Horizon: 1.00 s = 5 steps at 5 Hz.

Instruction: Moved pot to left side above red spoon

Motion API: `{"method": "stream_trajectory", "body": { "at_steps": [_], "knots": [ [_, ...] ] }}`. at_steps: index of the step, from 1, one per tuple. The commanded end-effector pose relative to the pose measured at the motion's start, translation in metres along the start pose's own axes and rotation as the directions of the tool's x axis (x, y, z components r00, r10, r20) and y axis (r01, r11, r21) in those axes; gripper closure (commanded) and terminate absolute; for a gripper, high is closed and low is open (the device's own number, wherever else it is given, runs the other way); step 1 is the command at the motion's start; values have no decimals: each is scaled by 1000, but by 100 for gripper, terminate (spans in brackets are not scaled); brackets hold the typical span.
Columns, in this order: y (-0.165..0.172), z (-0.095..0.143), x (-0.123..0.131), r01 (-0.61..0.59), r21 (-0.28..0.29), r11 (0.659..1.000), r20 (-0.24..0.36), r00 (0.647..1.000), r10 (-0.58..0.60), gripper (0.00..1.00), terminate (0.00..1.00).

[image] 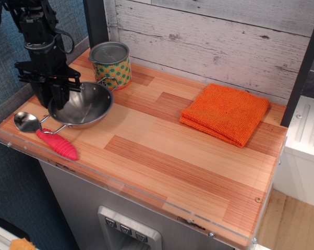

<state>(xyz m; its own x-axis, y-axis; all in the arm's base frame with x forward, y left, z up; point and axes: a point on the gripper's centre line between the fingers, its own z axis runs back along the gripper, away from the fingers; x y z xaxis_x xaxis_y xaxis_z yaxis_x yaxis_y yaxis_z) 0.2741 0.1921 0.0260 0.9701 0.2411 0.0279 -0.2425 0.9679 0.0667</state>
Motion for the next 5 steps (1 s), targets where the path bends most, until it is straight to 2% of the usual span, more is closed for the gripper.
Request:
{"method": "stream_trajectory", "body": {
  "at_steps": [1,2,3,4,5],
  "knots": [
    [-1,23,-4,1,-1,1000,43,999,-1,0,0],
    [-2,35,-5,-9,16,1000,34,999,9,0,0],
    [-1,52,-10,-51,75,996,29,998,48,0,0],
    [-9,68,-13,-48,105,993,45,998,43,0,0],
    [-33,85,-18,19,98,995,78,997,-27,0,0]
  ]
}}
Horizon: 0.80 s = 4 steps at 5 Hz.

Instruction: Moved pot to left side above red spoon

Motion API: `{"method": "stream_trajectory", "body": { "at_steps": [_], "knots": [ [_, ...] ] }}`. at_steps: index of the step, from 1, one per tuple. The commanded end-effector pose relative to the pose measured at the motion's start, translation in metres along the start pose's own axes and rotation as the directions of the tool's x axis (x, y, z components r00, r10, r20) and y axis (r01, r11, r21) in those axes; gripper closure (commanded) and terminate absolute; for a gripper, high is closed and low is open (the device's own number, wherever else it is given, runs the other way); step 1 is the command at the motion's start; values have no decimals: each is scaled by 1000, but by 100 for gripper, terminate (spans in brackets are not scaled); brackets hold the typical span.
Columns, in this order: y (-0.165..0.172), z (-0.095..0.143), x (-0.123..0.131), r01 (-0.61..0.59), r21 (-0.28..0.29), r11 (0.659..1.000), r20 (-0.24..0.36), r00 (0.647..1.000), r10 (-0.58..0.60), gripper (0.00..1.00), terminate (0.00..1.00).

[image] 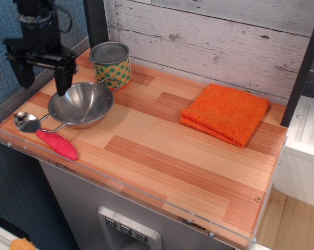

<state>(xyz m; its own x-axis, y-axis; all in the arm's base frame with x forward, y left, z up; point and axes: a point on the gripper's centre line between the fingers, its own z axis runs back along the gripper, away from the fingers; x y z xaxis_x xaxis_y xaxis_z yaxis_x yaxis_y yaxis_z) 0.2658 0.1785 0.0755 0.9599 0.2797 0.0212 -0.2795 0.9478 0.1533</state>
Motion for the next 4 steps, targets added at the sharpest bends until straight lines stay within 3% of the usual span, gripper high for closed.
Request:
{"method": "stream_trajectory", "body": {
  "at_steps": [1,4],
  "knots": [
    [-54,46,-18,148,-5,989,115,983,-146,0,0],
    [-137,50,-60,400,-11,916,132,909,-395,0,0]
  ]
}}
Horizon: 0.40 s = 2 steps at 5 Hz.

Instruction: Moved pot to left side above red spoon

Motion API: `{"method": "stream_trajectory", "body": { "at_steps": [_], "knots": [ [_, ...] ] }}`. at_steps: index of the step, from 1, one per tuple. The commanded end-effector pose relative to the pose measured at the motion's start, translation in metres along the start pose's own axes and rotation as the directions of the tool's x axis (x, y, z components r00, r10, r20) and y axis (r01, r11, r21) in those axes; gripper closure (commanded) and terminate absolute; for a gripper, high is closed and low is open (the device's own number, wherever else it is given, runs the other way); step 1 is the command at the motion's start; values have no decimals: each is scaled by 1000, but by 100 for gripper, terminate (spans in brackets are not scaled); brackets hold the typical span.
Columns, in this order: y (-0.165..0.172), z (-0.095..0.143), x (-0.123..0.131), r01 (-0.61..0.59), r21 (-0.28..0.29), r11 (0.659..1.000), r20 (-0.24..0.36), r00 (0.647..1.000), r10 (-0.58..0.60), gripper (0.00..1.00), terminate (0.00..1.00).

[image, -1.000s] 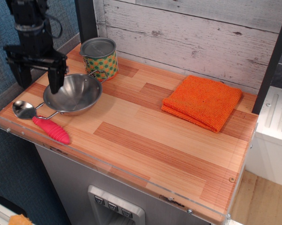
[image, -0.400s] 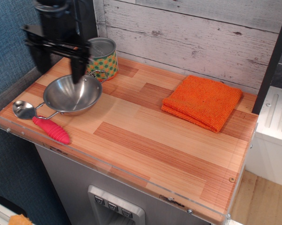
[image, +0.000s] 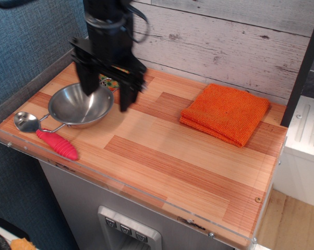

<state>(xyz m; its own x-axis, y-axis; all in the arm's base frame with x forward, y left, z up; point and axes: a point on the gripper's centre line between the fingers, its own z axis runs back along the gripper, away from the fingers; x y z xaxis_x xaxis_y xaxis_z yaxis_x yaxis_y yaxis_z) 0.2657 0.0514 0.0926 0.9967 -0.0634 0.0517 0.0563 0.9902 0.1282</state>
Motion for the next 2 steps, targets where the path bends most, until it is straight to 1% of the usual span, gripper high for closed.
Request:
{"method": "stream_trajectory", "body": {
  "at_steps": [1,2],
  "knots": [
    [-50,17,-22,131,2,991,59,990,-130,0,0],
    [-66,21,-26,188,-8,982,69,980,-187,0,0]
  ]
}}
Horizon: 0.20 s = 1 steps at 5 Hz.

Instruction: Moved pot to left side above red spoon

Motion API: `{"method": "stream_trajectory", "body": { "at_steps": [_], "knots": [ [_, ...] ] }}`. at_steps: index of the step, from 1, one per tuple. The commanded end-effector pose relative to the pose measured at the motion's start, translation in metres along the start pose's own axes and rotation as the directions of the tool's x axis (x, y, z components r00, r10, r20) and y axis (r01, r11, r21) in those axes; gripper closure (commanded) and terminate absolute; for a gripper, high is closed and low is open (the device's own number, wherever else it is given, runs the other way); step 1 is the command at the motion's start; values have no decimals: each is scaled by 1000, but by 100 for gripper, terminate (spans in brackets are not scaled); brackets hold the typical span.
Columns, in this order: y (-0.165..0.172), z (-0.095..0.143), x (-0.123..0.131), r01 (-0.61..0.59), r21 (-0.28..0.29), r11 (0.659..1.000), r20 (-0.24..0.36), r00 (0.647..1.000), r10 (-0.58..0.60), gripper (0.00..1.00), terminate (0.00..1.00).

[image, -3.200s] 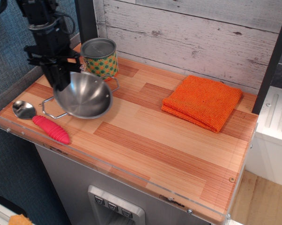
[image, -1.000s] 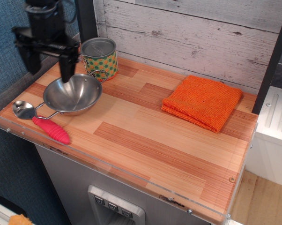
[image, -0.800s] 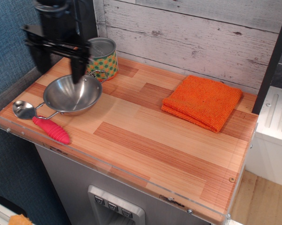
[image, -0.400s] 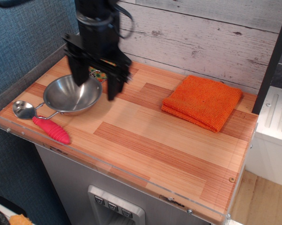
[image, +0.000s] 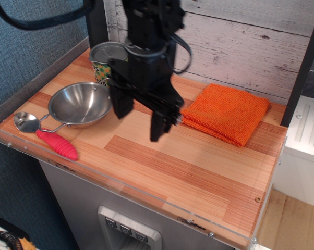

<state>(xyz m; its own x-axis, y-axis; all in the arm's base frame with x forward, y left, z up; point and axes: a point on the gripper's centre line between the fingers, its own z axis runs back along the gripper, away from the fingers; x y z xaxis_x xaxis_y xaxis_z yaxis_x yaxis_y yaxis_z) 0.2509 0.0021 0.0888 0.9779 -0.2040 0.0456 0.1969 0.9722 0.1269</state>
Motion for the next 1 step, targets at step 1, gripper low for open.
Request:
{"method": "stream_trajectory", "body": {
  "at_steps": [1],
  "knots": [
    [-18,18,-12,47,-2,999,56,997,-47,0,100]
  ]
}}
